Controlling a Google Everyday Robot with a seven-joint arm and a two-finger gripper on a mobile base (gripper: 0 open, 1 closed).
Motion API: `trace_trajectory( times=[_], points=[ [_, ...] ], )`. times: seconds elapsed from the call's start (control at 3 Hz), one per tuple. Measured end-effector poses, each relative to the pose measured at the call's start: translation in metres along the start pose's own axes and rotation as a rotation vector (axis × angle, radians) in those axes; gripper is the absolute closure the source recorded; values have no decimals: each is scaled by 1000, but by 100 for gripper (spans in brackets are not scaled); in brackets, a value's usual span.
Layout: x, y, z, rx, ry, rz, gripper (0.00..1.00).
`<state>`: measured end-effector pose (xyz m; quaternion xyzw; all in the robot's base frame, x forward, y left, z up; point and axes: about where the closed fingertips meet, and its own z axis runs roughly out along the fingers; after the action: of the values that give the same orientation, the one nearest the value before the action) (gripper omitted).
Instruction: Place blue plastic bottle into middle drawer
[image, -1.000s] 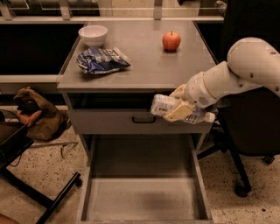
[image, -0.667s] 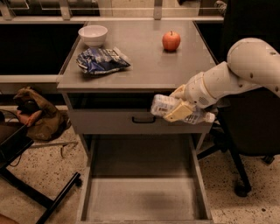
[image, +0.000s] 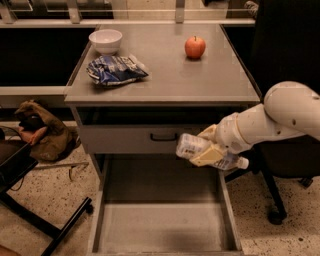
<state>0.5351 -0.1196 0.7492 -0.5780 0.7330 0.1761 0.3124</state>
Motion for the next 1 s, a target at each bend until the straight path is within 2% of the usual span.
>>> trace_trajectory(
  times=[0.33,0.67,1.0],
  points=[
    [30,28,21,-38,9,9,100],
    [30,28,21,-38,9,9,100],
    [44,32,41,-33,-3,31,100]
  ],
)
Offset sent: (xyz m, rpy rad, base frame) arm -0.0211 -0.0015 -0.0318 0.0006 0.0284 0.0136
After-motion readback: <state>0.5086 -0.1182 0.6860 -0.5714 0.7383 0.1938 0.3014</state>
